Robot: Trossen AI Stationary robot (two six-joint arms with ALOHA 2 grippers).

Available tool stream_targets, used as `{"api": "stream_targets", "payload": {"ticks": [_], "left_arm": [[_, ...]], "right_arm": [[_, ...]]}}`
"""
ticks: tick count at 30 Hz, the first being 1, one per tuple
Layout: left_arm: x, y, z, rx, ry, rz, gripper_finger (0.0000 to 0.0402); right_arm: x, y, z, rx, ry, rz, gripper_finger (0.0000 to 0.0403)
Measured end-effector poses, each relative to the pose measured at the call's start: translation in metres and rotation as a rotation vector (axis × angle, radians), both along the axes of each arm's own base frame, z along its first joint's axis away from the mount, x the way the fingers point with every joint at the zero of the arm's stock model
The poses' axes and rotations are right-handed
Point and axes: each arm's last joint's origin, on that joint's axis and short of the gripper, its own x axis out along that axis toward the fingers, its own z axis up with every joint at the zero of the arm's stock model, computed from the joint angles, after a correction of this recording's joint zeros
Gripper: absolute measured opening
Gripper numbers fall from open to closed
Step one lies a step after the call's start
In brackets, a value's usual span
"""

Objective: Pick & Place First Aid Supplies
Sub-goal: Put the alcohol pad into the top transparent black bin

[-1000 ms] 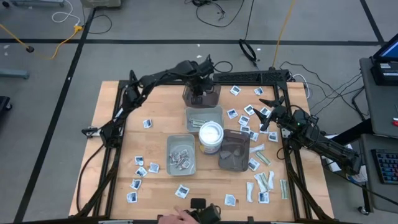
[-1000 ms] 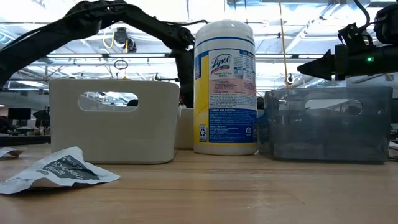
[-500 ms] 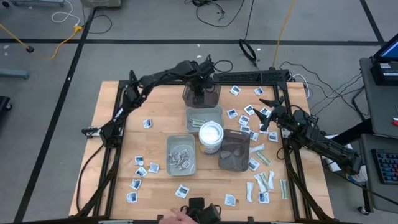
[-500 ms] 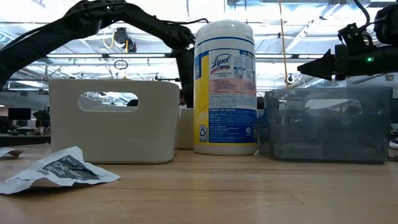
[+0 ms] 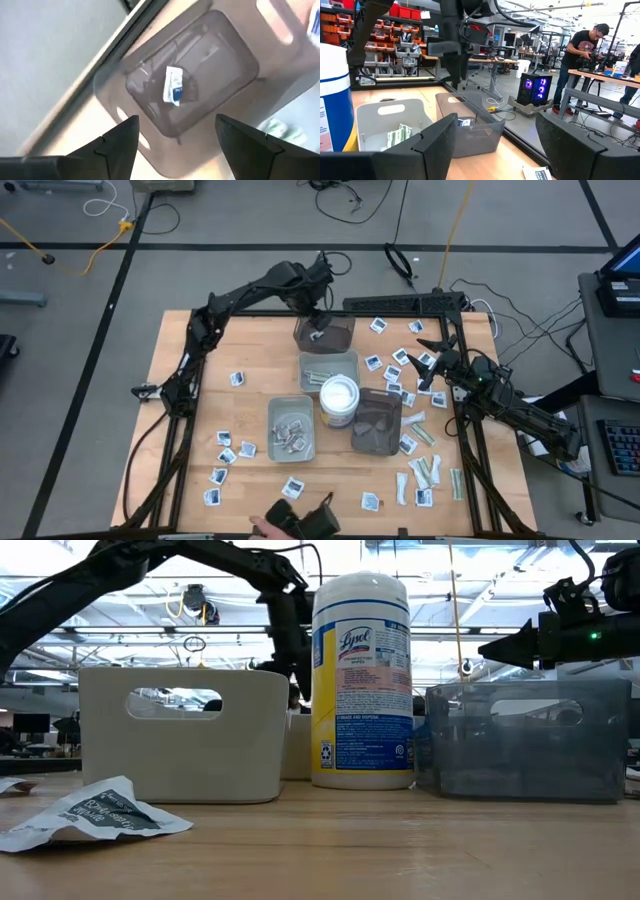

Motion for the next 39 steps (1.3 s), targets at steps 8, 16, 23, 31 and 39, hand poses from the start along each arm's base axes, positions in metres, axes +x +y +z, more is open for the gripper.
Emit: {"api": "stream_targets", "payload": {"ticks": [8,16,23,31,39], "left_arm": [[-0.026,-0.013,0.023,-0.108,0.051,0.146,0.0247],[-0.062,-0.044,0.026,-0.106,0.041,0.112,0.0241],[-0.108,-0.077,0.016,-0.115,0.044,0.129,0.0241],[-0.163,-0.112,0.009,-0.131,0.065,0.157,0.0241],[-0.206,-0.132,-0.006,-0.151,0.081,0.220,0.0241]], "right_arm": [[0.000,0.000,0.000,0.000,0.000,0.000,0.0263],[0.000,0.000,0.000,0.000,0.000,0.000,0.0263],[0.000,0.000,0.000,0.000,0.000,0.000,0.0263],[0.000,0.000,0.000,0.000,0.000,0.000,0.0263],[0.000,0.000,0.000,0.000,0.000,0.000,0.0263]]}}
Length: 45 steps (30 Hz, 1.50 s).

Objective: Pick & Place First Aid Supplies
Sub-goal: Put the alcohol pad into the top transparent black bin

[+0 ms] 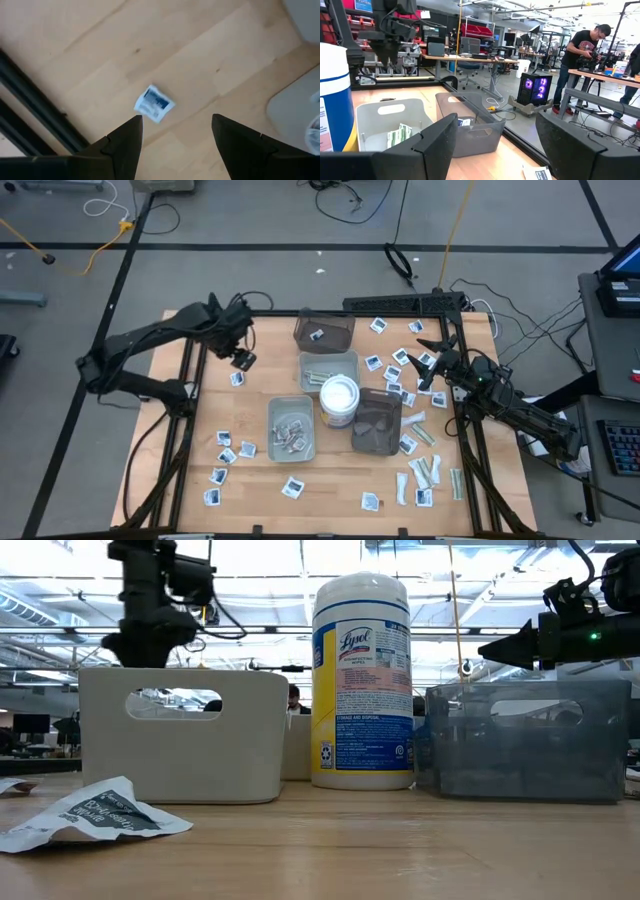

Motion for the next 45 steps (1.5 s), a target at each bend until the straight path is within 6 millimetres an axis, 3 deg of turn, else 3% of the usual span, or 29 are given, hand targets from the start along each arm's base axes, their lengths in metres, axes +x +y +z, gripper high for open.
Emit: {"api": "stream_targets", "payload": {"ticks": [6,19,28,32,40,45], "left_arm": [[-0.010,-0.007,-0.027,-0.036,0.046,0.038,0.0241],[0.002,-0.014,-0.100,-0.046,0.048,0.111,0.0241],[0.003,-0.015,-0.128,-0.009,0.118,0.140,0.0238],[0.004,-0.015,-0.130,-0.013,0.120,0.137,0.0193],[0.005,-0.016,-0.128,-0.009,0.118,0.120,0.0019],[0.011,-0.013,-0.108,-0.004,0.109,0.114,0.0015]], "right_arm": [[0.000,0.000,0.000,0.000,0.000,0.000,0.0263],[0.000,0.000,0.000,0.000,0.000,0.000,0.0263],[0.000,0.000,0.000,0.000,0.000,0.000,0.0263],[0.000,0.000,0.000,0.000,0.000,0.000,0.0263],[0.000,0.000,0.000,0.000,0.000,0.000,0.0263],[0.000,0.000,0.000,0.000,0.000,0.000,0.0263]]}}
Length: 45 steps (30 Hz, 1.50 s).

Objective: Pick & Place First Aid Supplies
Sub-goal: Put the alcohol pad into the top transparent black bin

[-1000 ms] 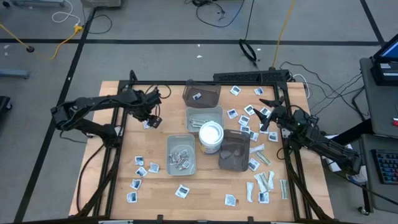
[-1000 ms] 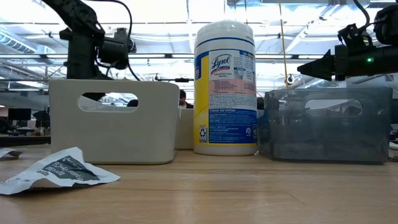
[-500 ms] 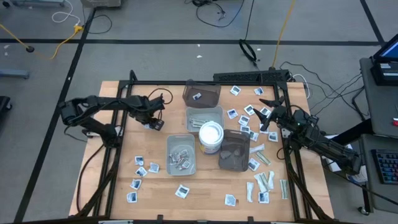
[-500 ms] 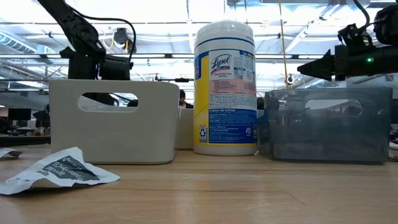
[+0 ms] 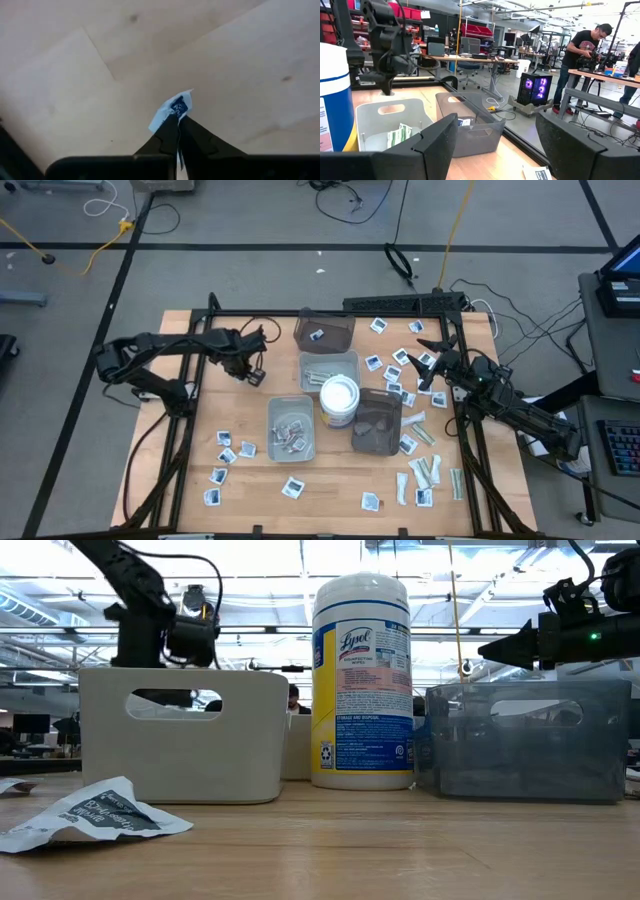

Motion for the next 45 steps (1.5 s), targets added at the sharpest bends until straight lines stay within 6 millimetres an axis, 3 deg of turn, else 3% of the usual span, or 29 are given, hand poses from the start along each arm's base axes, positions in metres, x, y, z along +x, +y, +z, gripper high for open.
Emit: {"api": "stream_targets", "payload": {"ticks": [12,17,23,38,45], "left_arm": [[0.016,0.008,0.068,-0.058,0.001,-0.183,0.0003],[0.023,0.011,0.080,-0.074,-0.012,-0.324,0.0003],[0.058,0.032,0.087,-0.070,0.010,-0.570,0.0003],[0.155,0.103,0.118,0.080,-0.031,-0.994,0.0003],[0.186,0.130,0.109,0.140,-0.054,-1.064,0.0003]], "right_arm": [[0.000,0.000,0.000,0.000,0.000,0.000,0.0263],[0.000,0.000,0.000,0.000,0.000,0.000,0.0263],[0.000,0.000,0.000,0.000,0.000,0.000,0.0263],[0.000,0.000,0.000,0.000,0.000,0.000,0.0263],[0.000,0.000,0.000,0.000,0.000,0.000,0.0263]]}}
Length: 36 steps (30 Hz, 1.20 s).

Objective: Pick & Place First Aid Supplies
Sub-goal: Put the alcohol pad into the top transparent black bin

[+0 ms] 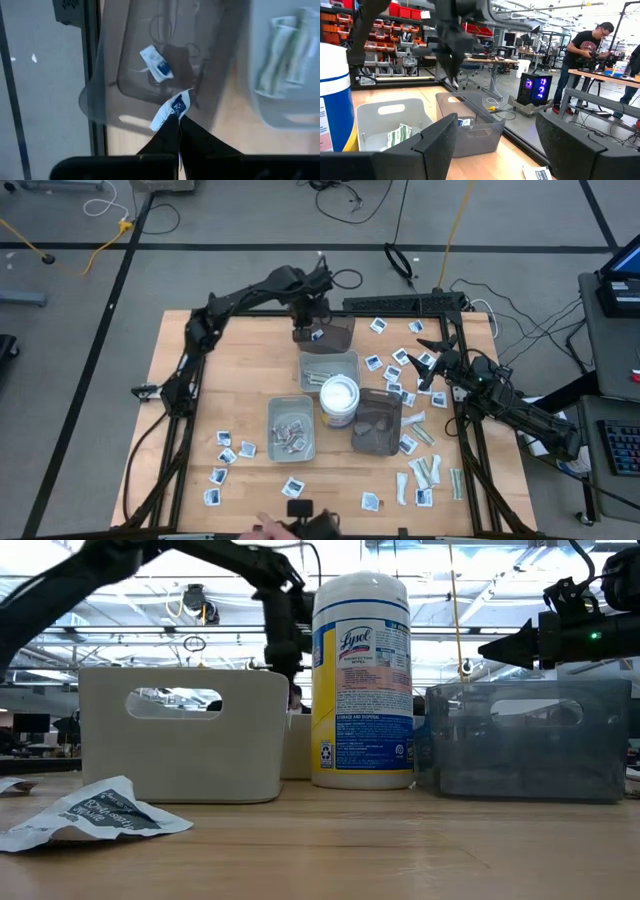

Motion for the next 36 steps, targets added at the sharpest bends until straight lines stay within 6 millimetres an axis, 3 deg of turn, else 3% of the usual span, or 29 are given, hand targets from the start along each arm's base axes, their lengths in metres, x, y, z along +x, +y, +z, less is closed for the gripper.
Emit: {"api": "stream_targets", "payload": {"ticks": [8,17,22,28,31,36], "left_arm": [[0.024,0.016,-0.035,0.078,-0.023,-0.043,0.0002],[0.033,0.019,-0.059,0.015,-0.029,-0.034,0.0014],[0.037,0.022,-0.058,0.051,-0.073,-0.031,0.0065],[0.039,0.023,-0.056,0.088,-0.080,-0.005,0.0165],[0.035,0.021,-0.053,0.130,-0.033,0.112,0.0206],[0.019,0.015,-0.031,0.107,-0.002,0.344,0.0244]], "right_arm": [[0.000,0.000,0.000,0.000,0.000,0.000,0.0263],[0.000,0.000,0.000,0.000,0.000,0.000,0.0263],[0.000,0.000,0.000,0.000,0.000,0.000,0.0263],[0.000,0.000,0.000,0.000,0.000,0.000,0.0263],[0.000,0.000,0.000,0.000,0.000,0.000,0.0263],[0.000,0.000,0.000,0.000,0.001,0.000,0.0263]]}}
